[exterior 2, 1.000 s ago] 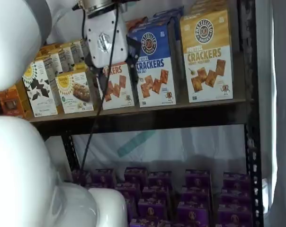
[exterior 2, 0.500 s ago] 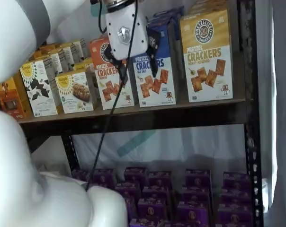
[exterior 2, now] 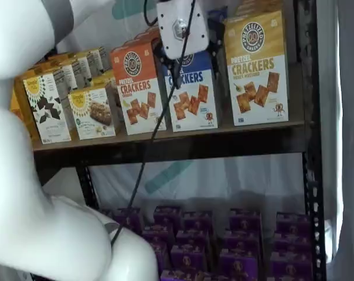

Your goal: Retrieve the yellow and white box located on the top shelf, the sixth one from the left

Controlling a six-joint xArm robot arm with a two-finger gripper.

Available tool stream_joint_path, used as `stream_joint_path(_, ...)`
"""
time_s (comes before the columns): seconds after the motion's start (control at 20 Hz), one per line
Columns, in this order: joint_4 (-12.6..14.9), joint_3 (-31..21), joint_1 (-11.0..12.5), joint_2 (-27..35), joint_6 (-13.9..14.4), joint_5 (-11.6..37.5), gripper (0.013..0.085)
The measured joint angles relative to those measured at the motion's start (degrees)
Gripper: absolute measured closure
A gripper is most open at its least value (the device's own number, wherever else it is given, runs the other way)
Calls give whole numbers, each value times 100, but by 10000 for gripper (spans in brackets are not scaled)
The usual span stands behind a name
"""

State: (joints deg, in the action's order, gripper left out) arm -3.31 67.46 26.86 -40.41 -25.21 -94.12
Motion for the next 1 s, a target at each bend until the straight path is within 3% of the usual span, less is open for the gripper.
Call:
stream_joint_path(0.6, -145, 310, 654, 470, -619, 433, 130)
stream_joint_path(1.0, -359, 682, 997, 780, -936, 392, 130)
